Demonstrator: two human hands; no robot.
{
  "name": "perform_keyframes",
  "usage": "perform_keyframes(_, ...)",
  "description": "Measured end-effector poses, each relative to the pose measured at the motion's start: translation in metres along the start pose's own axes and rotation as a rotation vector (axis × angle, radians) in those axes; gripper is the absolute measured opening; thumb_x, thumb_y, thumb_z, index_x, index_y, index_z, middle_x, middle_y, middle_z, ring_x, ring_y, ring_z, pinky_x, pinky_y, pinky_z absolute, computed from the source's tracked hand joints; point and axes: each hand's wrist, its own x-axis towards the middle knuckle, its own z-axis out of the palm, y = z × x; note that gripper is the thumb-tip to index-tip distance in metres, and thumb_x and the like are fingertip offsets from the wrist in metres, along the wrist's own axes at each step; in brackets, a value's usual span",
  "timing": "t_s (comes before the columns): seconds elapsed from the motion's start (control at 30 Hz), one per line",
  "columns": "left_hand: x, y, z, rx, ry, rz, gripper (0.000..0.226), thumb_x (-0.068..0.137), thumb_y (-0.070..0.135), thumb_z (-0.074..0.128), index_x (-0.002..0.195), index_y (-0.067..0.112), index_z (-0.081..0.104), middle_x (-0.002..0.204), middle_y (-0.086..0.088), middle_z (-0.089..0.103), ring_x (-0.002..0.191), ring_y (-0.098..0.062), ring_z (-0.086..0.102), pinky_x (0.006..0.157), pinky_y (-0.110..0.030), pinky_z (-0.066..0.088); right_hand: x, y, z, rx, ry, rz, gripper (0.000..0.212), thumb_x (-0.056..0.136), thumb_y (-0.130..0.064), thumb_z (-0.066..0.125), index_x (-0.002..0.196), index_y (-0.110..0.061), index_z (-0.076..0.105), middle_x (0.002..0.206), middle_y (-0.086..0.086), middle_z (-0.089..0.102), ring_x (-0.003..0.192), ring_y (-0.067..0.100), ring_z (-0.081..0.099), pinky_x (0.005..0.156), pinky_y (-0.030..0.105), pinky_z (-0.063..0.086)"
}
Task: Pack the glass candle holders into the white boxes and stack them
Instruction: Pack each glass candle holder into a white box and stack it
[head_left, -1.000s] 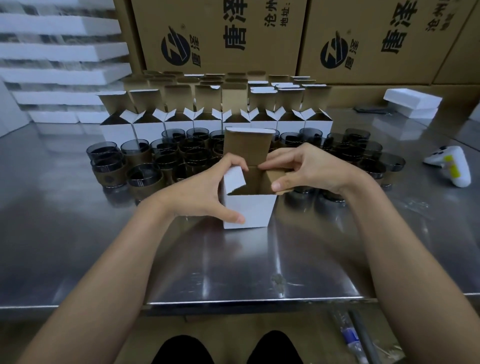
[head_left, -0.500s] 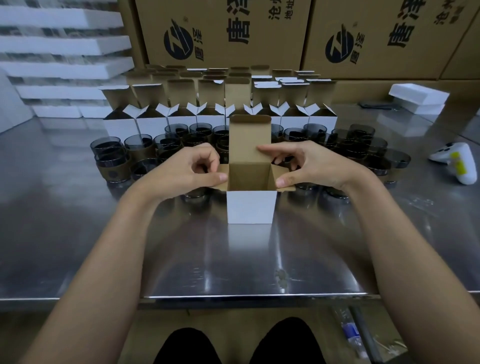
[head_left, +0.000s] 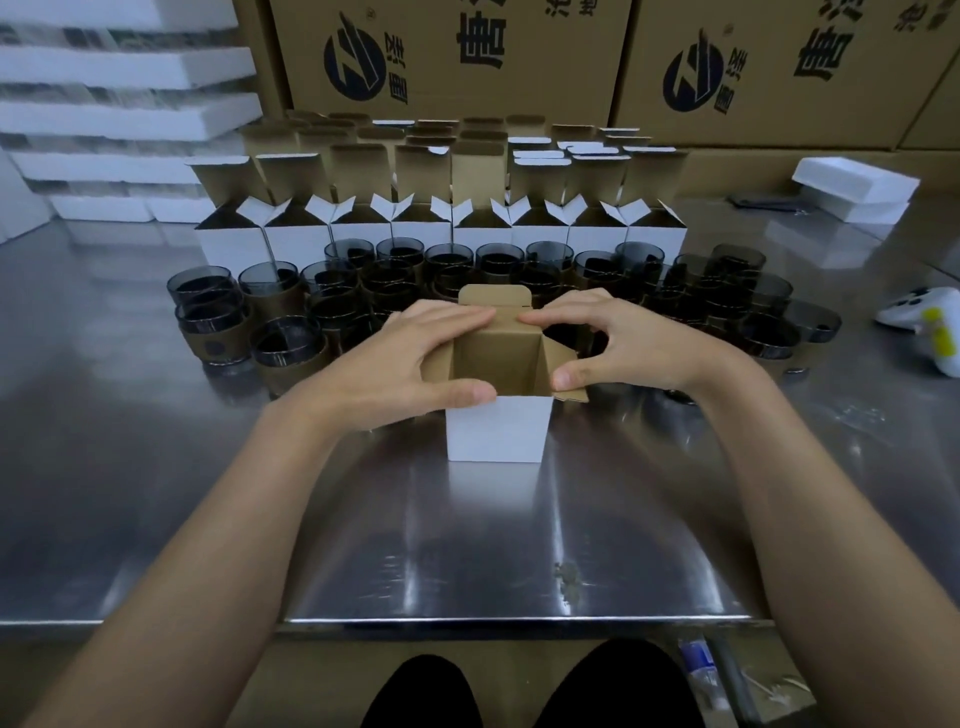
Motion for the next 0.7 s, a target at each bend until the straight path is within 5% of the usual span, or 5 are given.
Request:
perform_keyframes(0.1,0.004,-0.004,0.002,0.083,0.03,0.026,0.1,0.062,0.088,0.047,0.146,0.034,0.038,0.145,0.019,0.037,0.136,0.001,0.022,0.111,-0.03,0.018,-0.004,-0.004,-0.001,-0.014,0.039,-0.001,0.062,0.066,-0.061,0.067,0.125,-0.052,0.048,0.118,-0.027,0.054,0.122,-0.003,0.036,0.1,0.016,0.026)
perform_keyframes(0.2,0.007,-0.006,0.004,0.178,0.1,0.076,0.09,0.069,0.082,0.045,0.144,0.031,0.042,0.144,0.017,0.042,0.13,0.0,0.029,0.103,-0.027,0.022,-0.009,-0.006,-0.003,-0.088,0.149,-0.013,0.045,0.075,-0.062,0.058,0.116,-0.044,0.058,0.106,-0.028,0.059,0.115,-0.005,0.044,0.108,0.036,0.031)
perform_keyframes(0.3,0.01,-0.006,0.005,0.268,0.116,0.132,0.088,0.074,0.081,0.04,0.144,0.028,0.044,0.145,0.014,0.044,0.127,-0.005,0.035,0.097,-0.027,0.026,-0.009,-0.003,-0.003,-0.223,0.21,-0.082,0.017,0.096,-0.03,0.055,0.105,-0.03,0.07,0.104,-0.021,0.062,0.113,0.001,0.049,0.111,0.047,0.028)
perform_keyframes(0.43,0.011,-0.003,0.006,0.319,0.134,0.162,0.086,0.076,0.077,0.037,0.143,0.024,0.046,0.146,0.012,0.045,0.122,-0.007,0.039,0.091,-0.024,0.024,-0.011,0.003,-0.005,-0.241,0.216,-0.086,0.047,0.09,0.005,0.052,0.104,-0.037,0.067,0.11,-0.024,0.057,0.117,-0.013,0.037,0.118,0.028,0.003)
perform_keyframes(0.7,0.006,-0.002,0.006,0.316,0.125,0.14,0.088,0.073,0.078,0.039,0.146,0.03,0.036,0.142,0.014,0.041,0.118,-0.007,0.04,0.093,-0.024,0.027,0.0,0.011,0.008,-0.483,0.266,-0.109,0.02,0.087,-0.023,0.069,0.106,-0.027,0.073,0.133,-0.015,0.051,0.136,0.011,0.025,0.115,0.037,-0.003)
